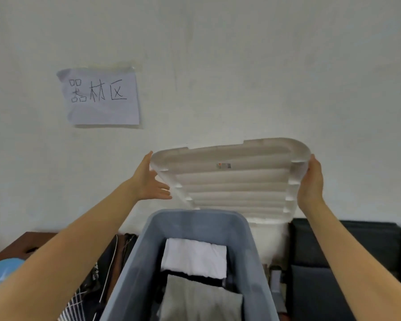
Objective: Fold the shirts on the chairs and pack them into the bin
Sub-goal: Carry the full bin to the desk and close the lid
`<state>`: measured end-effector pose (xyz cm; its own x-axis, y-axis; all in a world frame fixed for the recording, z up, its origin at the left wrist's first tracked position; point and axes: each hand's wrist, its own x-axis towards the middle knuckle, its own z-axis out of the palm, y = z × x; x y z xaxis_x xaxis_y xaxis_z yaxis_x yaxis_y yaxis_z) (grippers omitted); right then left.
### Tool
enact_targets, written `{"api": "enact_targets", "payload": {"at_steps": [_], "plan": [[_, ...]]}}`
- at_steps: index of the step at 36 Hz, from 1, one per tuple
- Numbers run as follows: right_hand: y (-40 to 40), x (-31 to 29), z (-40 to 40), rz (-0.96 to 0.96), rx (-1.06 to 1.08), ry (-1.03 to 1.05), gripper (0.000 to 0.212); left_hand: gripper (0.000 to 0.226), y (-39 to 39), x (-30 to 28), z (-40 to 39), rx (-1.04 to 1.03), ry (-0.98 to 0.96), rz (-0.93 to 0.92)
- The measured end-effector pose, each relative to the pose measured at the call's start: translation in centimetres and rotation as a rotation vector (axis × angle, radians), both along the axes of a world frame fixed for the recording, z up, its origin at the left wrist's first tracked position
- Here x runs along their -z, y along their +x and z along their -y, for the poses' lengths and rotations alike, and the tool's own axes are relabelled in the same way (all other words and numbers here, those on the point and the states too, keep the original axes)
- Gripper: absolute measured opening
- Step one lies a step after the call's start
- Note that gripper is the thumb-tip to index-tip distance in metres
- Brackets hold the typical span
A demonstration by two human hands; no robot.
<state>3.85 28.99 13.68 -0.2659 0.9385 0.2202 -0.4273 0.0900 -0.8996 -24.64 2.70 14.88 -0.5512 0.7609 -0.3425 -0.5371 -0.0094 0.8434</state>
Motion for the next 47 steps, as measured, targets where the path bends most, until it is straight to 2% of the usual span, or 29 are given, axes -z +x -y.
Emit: {"api": "enact_targets", "payload": {"at_steps": [2, 5, 6, 9, 11, 13, 17, 19, 20, 22, 25, 27, 28, 32, 35, 39, 44, 47], "plan": [[3.0, -1.6, 2.9, -0.004, 0.038, 0.025, 0.062, 0.083, 2.8, -0.5, 1.9, 0.067, 0.068, 0.095], [7.2, -3.3, 7.8, 0.030, 0.054, 0.053, 0.030, 0.057, 6.6, -0.6, 4.6, 0.114, 0.140, 0.125], [8.6, -3.5, 9.0, 0.035, 0.050, 0.046, 0.024, 0.050, 7.8, -0.5, 5.5, 0.110, 0.175, 0.148], [11.7, -3.0, 11.2, 0.062, 0.032, 0.011, 0.020, 0.039, 11.0, 0.4, 7.4, 0.003, 0.290, 0.269], [13.6, -2.2, 12.0, 0.033, 0.004, -0.031, 0.017, 0.025, 13.2, 1.4, 8.3, -0.077, 0.350, 0.264], [15.6, -1.5, 12.8, 0.020, -0.058, -0.060, 0.021, 0.012, 15.2, 2.4, 8.9, -0.120, 0.327, 0.197], [19.3, 0.7, 13.7, -0.029, -0.261, -0.270, 0.012, 0.022, 19.5, 3.6, 10.5, -0.168, 0.261, 0.153], [20.6, 1.7, 14.0, -0.015, -0.279, -0.391, 0.021, 0.018, 21.5, 3.9, 11.3, -0.159, 0.260, 0.116], [21.1, 2.0, 14.4, 0.021, -0.291, -0.417, 0.025, 0.018, 22.1, 4.1, 11.7, -0.150, 0.260, 0.107], [21.9, 2.2, 14.6, 0.145, -0.337, -0.411, 0.019, 0.020, 22.7, 5.0, 12.3, -0.166, 0.234, 0.099], [21.7, 3.9, 14.2, 0.386, -0.395, -0.395, 0.019, 0.036, 23.3, 6.1, 13.6, -0.178, 0.130, 0.033], [21.2, 6.3, 13.3, 0.499, -0.395, -0.380, 0.031, 0.057, 23.6, 7.1, 14.5, -0.153, 0.049, 0.004], [20.9, 7.5, 13.0, 0.525, -0.381, -0.349, 0.034, 0.059, 23.8, 7.7, 14.8, -0.137, 0.013, -0.010], [19.1, 11.1, 13.3, 0.583, -0.333, -0.192, 0.044, 0.021, 24.6, 9.6, 15.6, -0.221, -0.146, -0.080], [17.8, 12.8, 14.0, 0.614, -0.365, -0.152, 0.039, 0.041, 23.9, 11.9, 16.9, -0.378, -0.355, -0.189], [16.1, 15.4, 15.7, 0.676, -0.420, -0.111, 0.030, 0.059, 22.9, 14.5, 19.4, -0.458, -0.608, -0.340], [13.9, 18.3, 17.5, 0.708, -0.432, -0.081, 0.021, 0.052, 21.8, 15.7, 21.2, -0.438, -0.794, -0.562], [13.1, 19.1, 19.0, 0.712, -0.412, -0.062, 0.030, 0.049, 20.8, 16.3, 21.8, -0.413, -0.831, -0.599]]}}
